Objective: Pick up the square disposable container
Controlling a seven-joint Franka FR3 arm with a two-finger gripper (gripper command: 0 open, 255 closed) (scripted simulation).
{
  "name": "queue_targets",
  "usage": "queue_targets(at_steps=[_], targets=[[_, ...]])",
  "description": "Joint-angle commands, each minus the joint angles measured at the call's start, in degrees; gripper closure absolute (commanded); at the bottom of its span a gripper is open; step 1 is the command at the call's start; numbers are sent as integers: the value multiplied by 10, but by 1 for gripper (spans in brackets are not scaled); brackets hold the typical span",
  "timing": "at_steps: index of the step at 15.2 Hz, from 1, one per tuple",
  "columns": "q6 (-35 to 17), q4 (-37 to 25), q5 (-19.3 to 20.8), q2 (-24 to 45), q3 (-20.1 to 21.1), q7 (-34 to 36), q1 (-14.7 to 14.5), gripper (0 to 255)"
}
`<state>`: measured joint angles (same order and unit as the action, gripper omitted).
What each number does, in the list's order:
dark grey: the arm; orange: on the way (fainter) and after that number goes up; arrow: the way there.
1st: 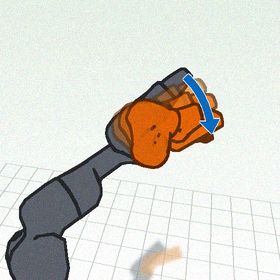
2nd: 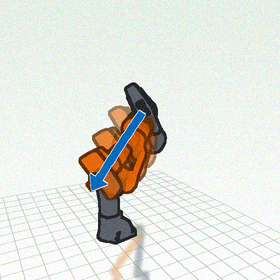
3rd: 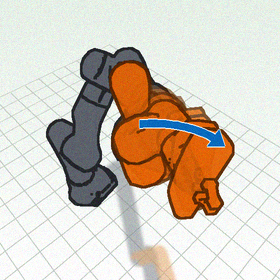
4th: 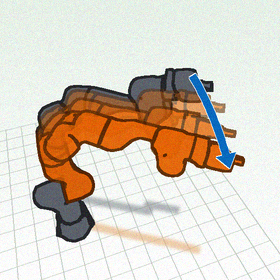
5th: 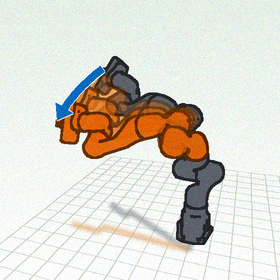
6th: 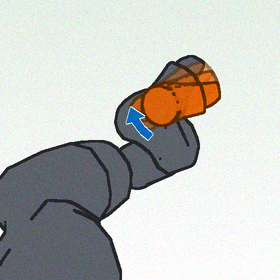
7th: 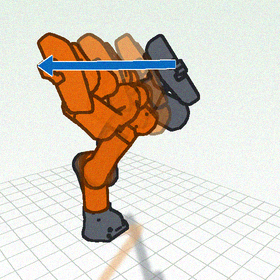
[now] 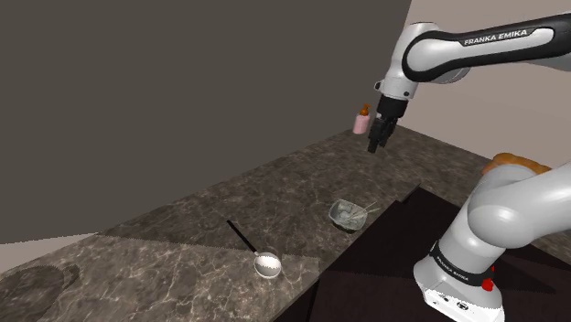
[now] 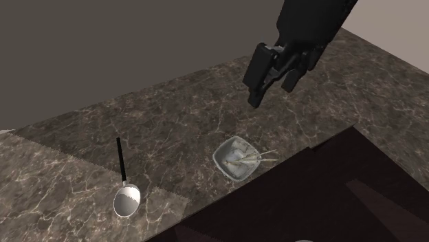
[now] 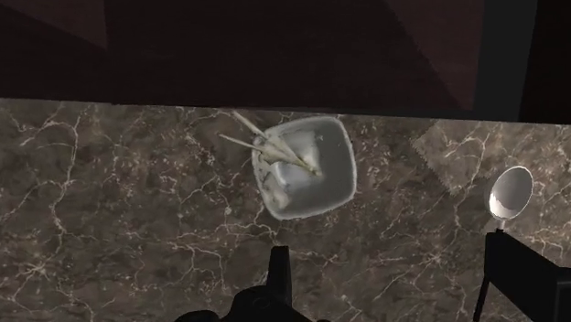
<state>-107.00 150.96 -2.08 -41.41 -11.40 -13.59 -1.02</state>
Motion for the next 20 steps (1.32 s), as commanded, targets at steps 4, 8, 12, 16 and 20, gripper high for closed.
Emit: queue_targets(at_steps=[4, 8, 12, 16, 20], targets=[[-115, 54, 4, 63, -36, -77, -15, 0], [-211, 77, -6, 140, -70, -145, -37, 0], [-307, 82, -44, 238, -106, -229, -72, 0], [-390, 67, -138, 353, -140, -351, -122, 0], [-433, 36, -266, 456, -135, -483, -143, 0]])
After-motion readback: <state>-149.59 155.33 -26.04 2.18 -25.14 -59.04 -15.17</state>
